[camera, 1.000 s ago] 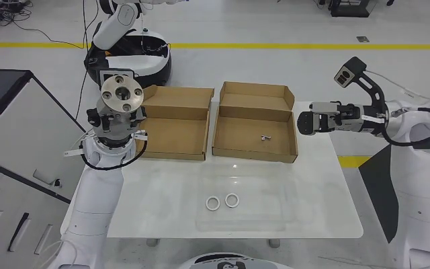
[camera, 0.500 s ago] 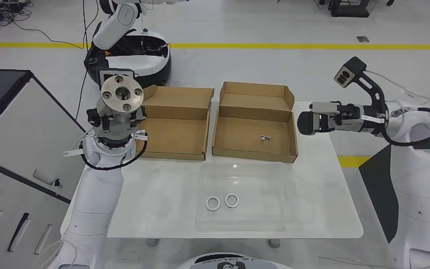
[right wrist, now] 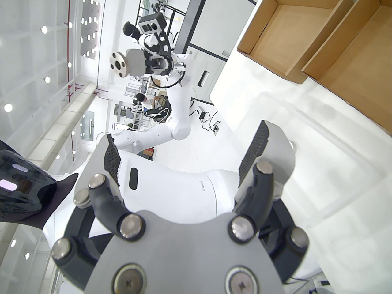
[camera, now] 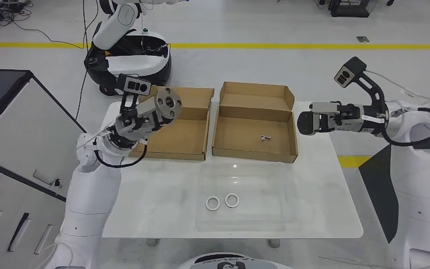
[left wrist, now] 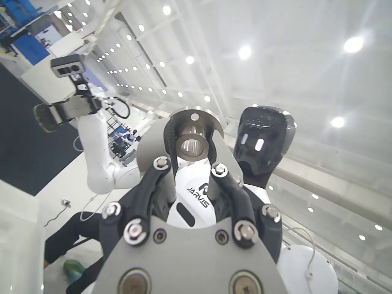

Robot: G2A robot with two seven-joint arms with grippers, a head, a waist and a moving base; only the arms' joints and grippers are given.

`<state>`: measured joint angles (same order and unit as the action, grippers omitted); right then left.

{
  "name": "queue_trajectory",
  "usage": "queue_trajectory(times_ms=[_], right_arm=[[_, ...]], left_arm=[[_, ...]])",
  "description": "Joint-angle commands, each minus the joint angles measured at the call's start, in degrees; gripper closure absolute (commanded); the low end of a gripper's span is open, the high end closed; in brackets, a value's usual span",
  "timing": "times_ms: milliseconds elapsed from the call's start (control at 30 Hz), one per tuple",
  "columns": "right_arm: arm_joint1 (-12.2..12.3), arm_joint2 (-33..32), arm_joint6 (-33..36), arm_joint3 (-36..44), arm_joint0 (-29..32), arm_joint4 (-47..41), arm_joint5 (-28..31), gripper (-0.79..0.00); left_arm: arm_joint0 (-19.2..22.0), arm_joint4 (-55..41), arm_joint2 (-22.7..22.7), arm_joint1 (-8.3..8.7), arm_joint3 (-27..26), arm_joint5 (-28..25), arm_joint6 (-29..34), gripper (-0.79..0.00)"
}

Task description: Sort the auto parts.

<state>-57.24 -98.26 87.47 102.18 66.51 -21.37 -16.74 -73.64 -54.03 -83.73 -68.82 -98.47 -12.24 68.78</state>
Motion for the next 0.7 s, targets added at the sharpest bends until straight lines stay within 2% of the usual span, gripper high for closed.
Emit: queue_trajectory(times_ms=[0, 200, 433, 567, 667], right_arm=[[0.0, 0.0, 0.0, 0.0, 0.0, 0.0, 0.0, -0.785], [0.0, 0.0, 0.0, 0.0, 0.0, 0.0, 0.0, -0.785], [0.0, 0.0, 0.0, 0.0, 0.0, 0.0, 0.0, -0.785], [0.0, 0.0, 0.0, 0.0, 0.0, 0.0, 0.0, -0.785], [0.0, 0.0, 0.0, 0.0, 0.0, 0.0, 0.0, -0.785]], left_arm=[[-1.1, 2.6, -0.6, 0.24, 0.5, 0.3, -0.4, 0.000], [-3.0, 10.6, -2.1, 0.86, 0.9, 1.3, -4.0, 0.000], [-2.5, 22.4, -3.3, 1.70, 1.1, 3.8, -8.4, 0.000], [-1.9, 33.8, -3.7, 2.46, 1.6, 5.0, -10.0, 0.000], [-1.8, 35.4, -3.6, 2.57, 1.0, 3.6, -10.5, 0.000]])
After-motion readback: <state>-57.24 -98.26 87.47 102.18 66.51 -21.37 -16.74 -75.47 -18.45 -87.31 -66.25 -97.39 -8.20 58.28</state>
